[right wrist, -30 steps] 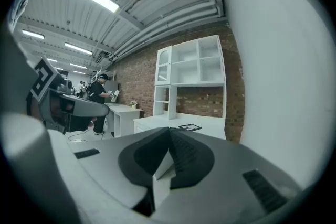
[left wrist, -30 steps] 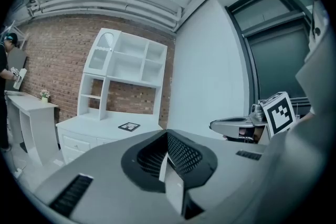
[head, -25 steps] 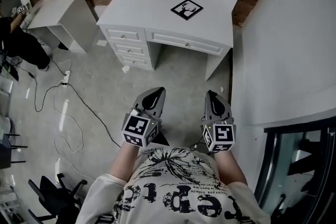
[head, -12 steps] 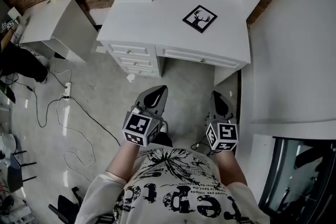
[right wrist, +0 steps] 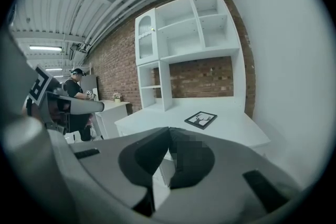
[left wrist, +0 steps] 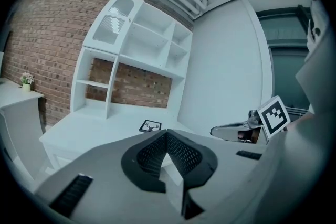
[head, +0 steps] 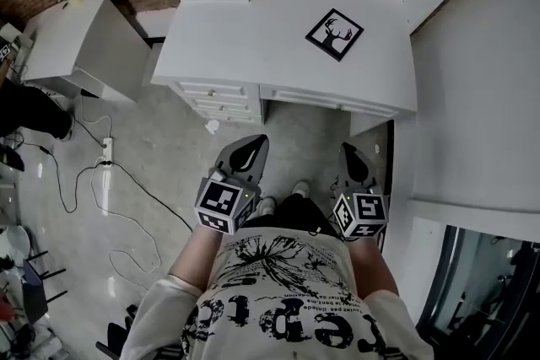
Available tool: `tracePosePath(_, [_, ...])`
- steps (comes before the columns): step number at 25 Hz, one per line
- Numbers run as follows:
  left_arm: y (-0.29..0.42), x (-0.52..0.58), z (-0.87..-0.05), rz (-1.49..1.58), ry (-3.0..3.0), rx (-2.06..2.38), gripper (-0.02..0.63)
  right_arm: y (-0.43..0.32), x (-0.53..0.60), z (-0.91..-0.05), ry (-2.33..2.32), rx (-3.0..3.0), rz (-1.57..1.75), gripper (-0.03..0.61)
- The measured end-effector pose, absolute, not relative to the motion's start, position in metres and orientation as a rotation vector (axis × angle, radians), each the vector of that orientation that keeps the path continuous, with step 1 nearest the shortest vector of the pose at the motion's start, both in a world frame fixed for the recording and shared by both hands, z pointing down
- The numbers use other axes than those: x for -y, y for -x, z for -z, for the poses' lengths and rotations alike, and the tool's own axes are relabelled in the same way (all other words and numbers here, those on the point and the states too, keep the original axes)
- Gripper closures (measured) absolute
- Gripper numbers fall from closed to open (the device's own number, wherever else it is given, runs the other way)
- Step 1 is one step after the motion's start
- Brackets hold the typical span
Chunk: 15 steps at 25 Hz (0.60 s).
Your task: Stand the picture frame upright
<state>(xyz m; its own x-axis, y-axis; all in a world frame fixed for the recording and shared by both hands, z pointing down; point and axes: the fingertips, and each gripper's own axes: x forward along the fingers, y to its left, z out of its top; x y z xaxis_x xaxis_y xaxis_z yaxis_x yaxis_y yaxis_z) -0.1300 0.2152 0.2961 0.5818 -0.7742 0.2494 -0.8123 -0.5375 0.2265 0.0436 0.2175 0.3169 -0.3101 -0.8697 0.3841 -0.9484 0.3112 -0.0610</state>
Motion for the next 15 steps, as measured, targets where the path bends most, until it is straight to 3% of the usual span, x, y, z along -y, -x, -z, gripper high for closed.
tracePosePath(15, [0.089,-0.031,-0.318,-0.211,-2.501,1.330,0.607,-0.076,-0.023,-0.347,-1.600,2.364,-0.472,0.574])
